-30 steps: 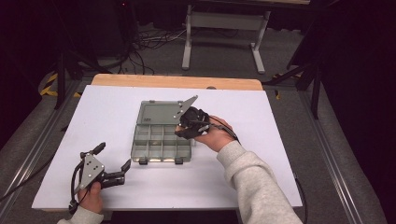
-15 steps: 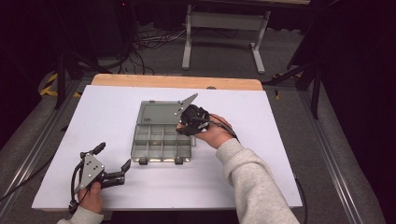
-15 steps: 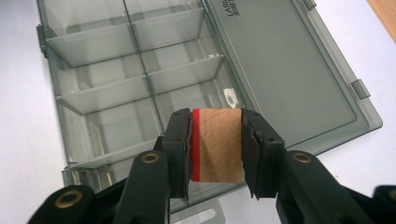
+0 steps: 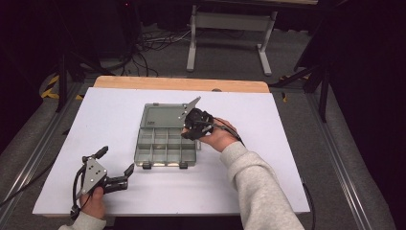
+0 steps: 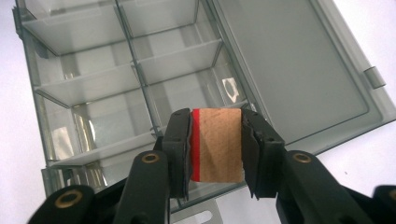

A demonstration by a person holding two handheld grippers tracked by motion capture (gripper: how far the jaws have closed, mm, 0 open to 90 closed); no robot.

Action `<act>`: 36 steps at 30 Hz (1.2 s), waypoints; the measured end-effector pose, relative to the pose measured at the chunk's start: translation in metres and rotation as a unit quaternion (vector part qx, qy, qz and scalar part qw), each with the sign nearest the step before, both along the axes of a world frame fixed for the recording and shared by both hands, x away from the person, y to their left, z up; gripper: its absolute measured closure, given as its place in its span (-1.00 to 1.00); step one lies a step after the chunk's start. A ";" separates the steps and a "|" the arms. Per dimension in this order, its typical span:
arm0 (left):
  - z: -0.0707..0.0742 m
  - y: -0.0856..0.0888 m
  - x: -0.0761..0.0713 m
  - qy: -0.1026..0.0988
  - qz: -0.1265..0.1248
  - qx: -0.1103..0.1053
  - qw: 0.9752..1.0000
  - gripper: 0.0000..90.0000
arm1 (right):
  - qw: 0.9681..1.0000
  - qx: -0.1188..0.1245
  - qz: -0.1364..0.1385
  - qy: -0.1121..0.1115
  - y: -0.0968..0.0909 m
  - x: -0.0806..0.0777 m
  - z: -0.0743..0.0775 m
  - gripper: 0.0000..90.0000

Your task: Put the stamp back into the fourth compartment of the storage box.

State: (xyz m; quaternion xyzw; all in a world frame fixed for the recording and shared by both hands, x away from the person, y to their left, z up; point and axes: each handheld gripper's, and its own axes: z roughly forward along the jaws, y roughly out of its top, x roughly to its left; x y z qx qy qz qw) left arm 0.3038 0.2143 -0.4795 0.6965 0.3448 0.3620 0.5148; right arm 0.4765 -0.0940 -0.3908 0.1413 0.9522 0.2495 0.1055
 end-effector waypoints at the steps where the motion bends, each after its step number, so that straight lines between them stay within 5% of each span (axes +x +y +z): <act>1: 0.000 0.000 0.000 0.000 0.000 0.000 1.000 -0.99 | 1.000 0.000 0.000 0.000 0.000 0.000 0.000 0.46; 36: 0.000 0.000 0.000 -0.001 -0.001 -0.001 1.000 -0.99 | 0.999 -0.038 0.001 0.026 0.005 0.007 -0.020 0.46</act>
